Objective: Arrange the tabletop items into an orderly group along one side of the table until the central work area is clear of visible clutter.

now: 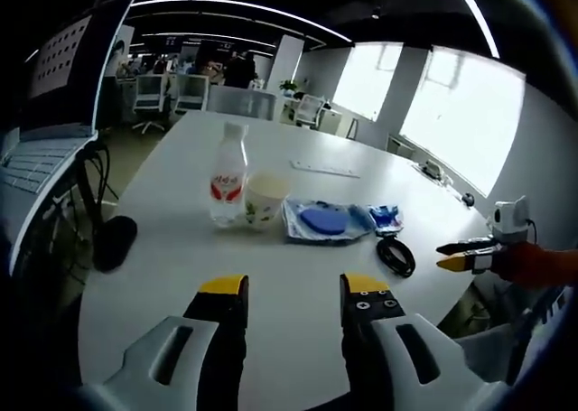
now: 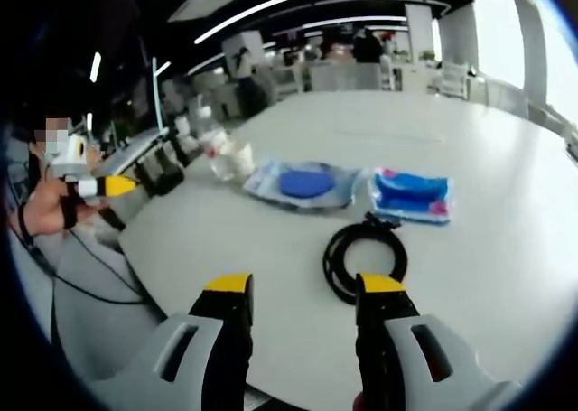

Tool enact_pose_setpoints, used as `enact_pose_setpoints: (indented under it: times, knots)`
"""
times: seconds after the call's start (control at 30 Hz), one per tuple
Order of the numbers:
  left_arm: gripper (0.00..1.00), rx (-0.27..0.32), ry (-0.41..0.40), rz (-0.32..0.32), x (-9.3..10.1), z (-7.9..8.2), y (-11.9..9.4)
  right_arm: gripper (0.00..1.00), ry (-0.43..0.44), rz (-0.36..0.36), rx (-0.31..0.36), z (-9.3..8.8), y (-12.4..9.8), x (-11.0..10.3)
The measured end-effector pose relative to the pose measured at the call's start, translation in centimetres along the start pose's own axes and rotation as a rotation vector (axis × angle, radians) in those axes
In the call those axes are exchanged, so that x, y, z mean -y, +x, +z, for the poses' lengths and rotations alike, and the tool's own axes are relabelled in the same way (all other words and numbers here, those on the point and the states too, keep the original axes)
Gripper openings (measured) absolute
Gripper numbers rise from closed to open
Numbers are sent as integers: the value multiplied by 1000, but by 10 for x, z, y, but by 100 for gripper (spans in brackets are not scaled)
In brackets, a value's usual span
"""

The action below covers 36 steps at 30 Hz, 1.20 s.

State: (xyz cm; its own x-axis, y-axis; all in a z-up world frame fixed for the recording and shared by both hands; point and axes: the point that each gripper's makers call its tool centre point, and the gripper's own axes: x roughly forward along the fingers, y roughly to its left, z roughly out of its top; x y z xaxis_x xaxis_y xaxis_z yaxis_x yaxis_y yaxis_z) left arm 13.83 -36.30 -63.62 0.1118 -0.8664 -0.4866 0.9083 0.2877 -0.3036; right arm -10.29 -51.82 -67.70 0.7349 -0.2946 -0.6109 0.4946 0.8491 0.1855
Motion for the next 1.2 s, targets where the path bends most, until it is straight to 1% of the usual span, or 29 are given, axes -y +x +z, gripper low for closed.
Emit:
enact_pose_setpoints:
  times: [0.13, 0.37, 0.47, 0.73, 0.93, 1.2]
  knots:
    - [39, -3, -2, -9, 6, -3, 1, 43, 7, -9, 0, -2, -3, 6]
    - [39, -19, -2, -9, 10, -12, 2, 43, 21, -16, 7, -6, -7, 9]
    - [39, -18, -1, -11, 13, -12, 0, 43, 29, -16, 6, -9, -8, 9]
    - [39, -17, -5, -3, 13, -13, -2, 43, 37, -11, 5, -13, -9, 6]
    - [40, -13, -4, 3, 12, -14, -6, 43, 37, -7, 9, -13, -10, 4]
    - [40, 7, -14, 23, 6, -10, -10, 43, 40, -10, 9, -11, -10, 9]
